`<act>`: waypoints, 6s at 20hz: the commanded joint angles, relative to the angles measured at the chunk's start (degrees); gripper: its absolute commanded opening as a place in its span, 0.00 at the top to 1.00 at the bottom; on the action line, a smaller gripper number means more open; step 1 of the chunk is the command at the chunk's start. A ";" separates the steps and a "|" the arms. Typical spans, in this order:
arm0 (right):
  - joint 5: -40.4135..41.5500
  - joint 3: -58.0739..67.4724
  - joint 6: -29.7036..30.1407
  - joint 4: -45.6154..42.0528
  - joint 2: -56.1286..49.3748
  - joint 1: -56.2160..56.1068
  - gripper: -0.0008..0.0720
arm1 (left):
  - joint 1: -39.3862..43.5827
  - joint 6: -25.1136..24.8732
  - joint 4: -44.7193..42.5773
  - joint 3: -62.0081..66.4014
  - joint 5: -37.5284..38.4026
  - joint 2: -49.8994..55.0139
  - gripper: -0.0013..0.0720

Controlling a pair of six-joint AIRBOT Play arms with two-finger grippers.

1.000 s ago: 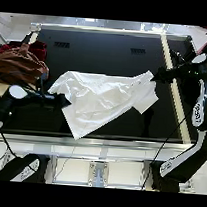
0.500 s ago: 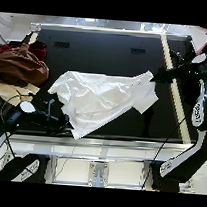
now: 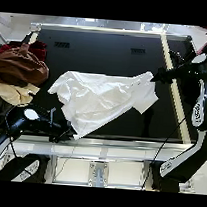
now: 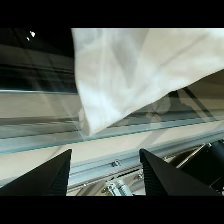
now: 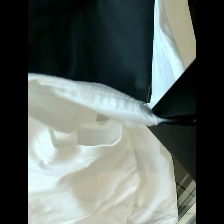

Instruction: Fold the shirts.

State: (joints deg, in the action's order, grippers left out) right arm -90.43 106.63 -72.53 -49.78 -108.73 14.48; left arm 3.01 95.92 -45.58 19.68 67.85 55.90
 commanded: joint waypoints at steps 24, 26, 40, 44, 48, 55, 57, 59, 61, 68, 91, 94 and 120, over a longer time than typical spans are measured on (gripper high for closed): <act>0.68 1.42 1.70 -4.52 17.77 0.17 0.97 | -6.54 -7.82 11.41 17.44 -20.31 -7.02 0.97; -0.96 1.42 1.60 -4.39 25.33 0.15 0.97 | -11.43 -10.99 11.39 25.16 -20.76 -13.07 0.97; 25.75 9.53 7.21 -14.84 70.14 0.13 0.97 | -31.04 -20.48 -5.05 77.18 -13.55 -17.92 0.97; 16.02 4.44 2.08 -14.36 61.07 0.13 0.97 | -30.77 -19.37 -3.02 80.85 2.80 -5.57 0.97; 9.70 -10.25 1.60 -4.11 46.60 -0.31 0.97 | -18.58 -17.94 -8.92 78.05 13.70 9.09 0.97; 29.07 -24.83 1.57 -11.63 24.41 -5.97 0.97 | 1.05 -4.92 -55.28 73.94 -1.11 36.06 0.97; 38.91 -24.83 1.55 -11.47 18.88 -8.11 0.97 | 0.92 -1.44 -59.32 74.01 -4.57 41.31 0.97; 50.25 -24.76 1.01 -10.71 14.64 -10.14 0.97 | 0.17 0.39 -61.18 74.01 -8.13 44.50 0.97; 57.66 -23.26 1.01 -8.83 11.10 -11.43 0.97 | -0.70 2.91 -61.16 74.01 -12.46 45.57 0.97; 51.39 -19.63 1.25 -11.80 10.19 -12.76 0.97 | -0.92 4.83 -61.11 74.01 -16.94 44.65 0.97; 37.40 -43.80 -4.83 -23.96 21.40 -15.26 0.97 | 0.42 -0.44 -56.98 46.75 -6.78 31.43 0.97; 35.39 -44.37 -4.83 -22.03 21.03 -15.26 0.97 | 0.37 -0.85 -57.02 45.94 -4.61 31.63 0.97; 7.65 -80.72 -9.38 -5.92 49.86 6.91 0.35 | -6.01 0.31 -62.01 37.53 -0.72 -8.61 0.22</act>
State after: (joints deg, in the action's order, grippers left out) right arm -82.13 34.85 -82.94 -59.83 -58.26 20.49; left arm -2.79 96.03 -108.51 57.58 65.87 47.79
